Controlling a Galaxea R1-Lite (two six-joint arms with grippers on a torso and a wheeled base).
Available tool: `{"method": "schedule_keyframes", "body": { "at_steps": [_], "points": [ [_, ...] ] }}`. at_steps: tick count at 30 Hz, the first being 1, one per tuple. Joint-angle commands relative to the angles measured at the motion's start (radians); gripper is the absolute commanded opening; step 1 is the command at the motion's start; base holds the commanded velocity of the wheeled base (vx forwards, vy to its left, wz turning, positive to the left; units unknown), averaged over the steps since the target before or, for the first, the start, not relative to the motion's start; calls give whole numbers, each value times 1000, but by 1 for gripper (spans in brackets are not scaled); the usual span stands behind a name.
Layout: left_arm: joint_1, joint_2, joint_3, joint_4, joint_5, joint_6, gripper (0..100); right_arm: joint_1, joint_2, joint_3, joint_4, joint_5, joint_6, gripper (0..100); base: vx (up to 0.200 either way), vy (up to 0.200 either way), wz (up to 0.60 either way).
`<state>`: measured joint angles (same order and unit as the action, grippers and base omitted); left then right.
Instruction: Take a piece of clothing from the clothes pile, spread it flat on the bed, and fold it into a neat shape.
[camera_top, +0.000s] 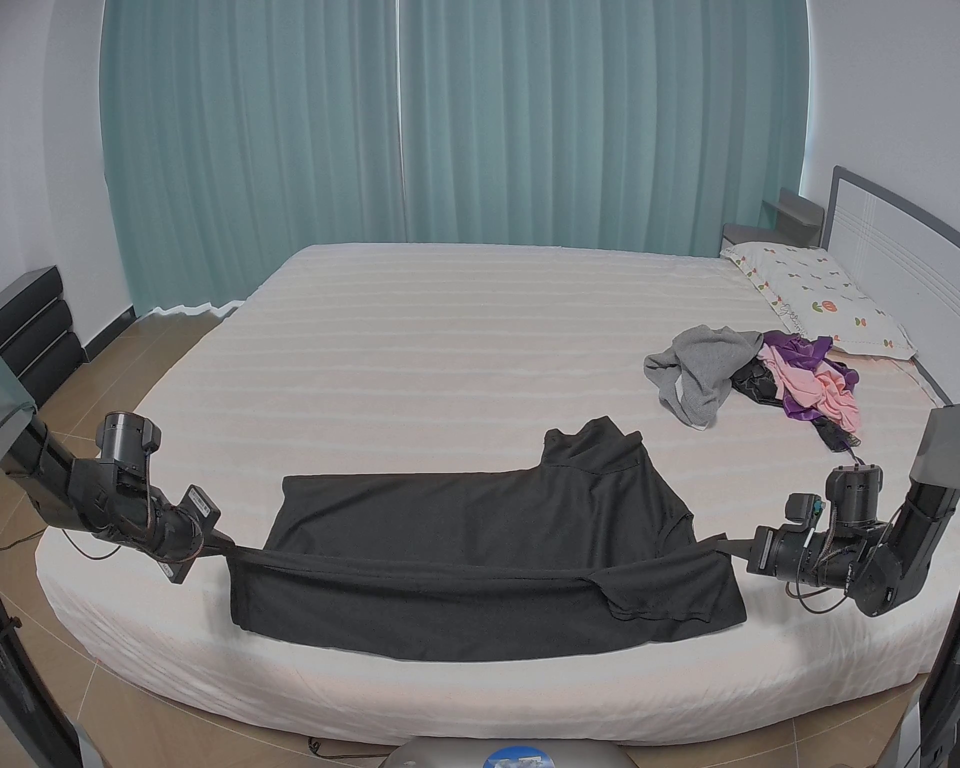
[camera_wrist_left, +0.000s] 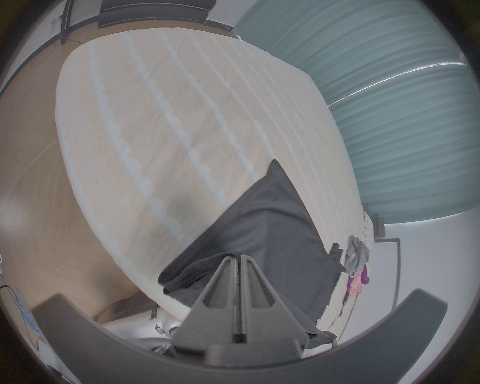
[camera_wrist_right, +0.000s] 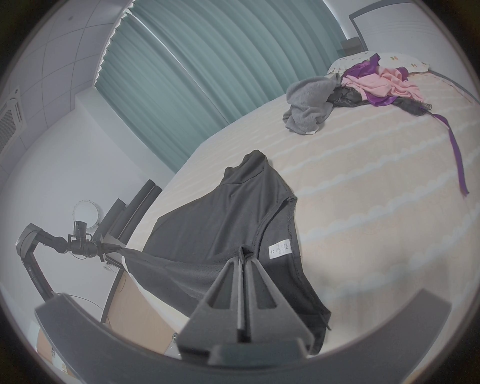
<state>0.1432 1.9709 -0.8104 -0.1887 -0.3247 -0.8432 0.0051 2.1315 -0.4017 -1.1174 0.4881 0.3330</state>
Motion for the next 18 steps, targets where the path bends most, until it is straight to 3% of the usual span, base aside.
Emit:
{"method": "schedule_keyframes", "body": {
  "at_steps": [1, 18],
  "points": [
    [-19, 118, -53, -3, 47, 1, 0, 21, 77, -71, 24, -6, 1, 0, 0, 0, 0],
    [-73, 233, -174, 0, 148, -7, 0, 23, 120, -224, 146, -19, 3, 0, 0, 0, 0]
  ]
}}
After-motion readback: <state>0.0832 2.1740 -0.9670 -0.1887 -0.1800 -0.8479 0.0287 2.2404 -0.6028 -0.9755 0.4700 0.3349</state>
